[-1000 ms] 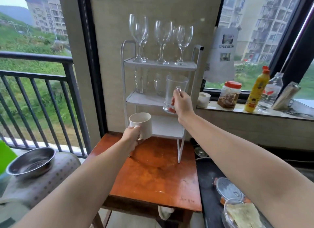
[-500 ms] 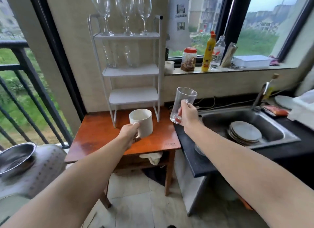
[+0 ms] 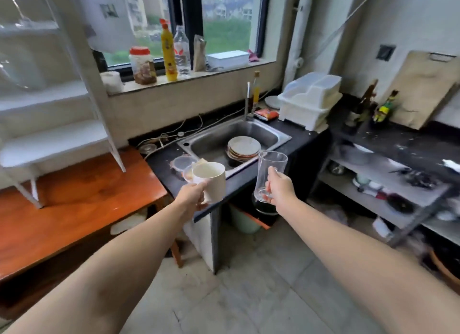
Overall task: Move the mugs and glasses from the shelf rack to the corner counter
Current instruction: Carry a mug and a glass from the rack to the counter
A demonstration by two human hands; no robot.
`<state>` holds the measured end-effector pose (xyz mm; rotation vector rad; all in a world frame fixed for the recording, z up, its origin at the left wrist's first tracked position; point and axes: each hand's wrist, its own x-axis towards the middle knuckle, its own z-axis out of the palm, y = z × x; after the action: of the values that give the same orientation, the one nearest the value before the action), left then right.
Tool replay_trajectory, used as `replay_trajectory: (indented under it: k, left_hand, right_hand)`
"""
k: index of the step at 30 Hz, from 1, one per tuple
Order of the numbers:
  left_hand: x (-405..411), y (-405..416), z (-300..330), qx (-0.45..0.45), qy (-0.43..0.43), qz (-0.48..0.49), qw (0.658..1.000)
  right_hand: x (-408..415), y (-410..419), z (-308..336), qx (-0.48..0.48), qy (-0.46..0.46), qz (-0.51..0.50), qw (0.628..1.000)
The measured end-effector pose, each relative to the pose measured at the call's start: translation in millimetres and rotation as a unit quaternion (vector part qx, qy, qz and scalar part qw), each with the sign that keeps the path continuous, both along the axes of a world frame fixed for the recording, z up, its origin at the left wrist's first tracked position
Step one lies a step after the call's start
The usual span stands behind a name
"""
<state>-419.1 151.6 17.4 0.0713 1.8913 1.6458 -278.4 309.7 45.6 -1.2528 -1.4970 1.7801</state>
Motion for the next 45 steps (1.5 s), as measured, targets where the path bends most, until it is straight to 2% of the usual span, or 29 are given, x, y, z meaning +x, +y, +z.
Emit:
replay_trajectory:
  k: [5,9,16,22,33,40,45]
  left_hand:
    - [65.7,84.9,-3.4,0.004,-0.025,-0.075,0.997]
    - [153.1,172.4,-9.1,0.006,-0.046,-0.129,0.990]
    - [305.1,304.9,-18.7,0.027,-0.063,-0.208,0.976]
    - [389.5,404.9,-17.6,0.014,-0.056,-0.289,0.956]
    - [462.5,598.5,-30.4,-0.010,-0.050,-0.409,0.911]
    - [479.0,764.1,-3.0,-0.021,-0.010,-0.466,0.884]
    - [488.7,850.0,4.5,-0.010,-0.024,-0.469,0.883]
  right_hand:
    - [94.9,58.4,-7.5,0.002,-0.018,-0.061,0.998]
    - [200.9,119.9,-11.7,0.032,-0.054,-0.111,0.992]
    - [358.9,217.6,-5.7,0.077,-0.125,-0.140,0.979]
    - [450.7,281.6,-4.8,0.054,-0.106,-0.211,0.970]
    - [520.7,439.3,-35.8,0.012,-0.077,-0.339,0.938]
    - [544.1,579.7,-16.5,0.019,-0.103,-0.405,0.908]
    - [561.9,654.7,-8.9,0.007,-0.091,-0.432,0.897]
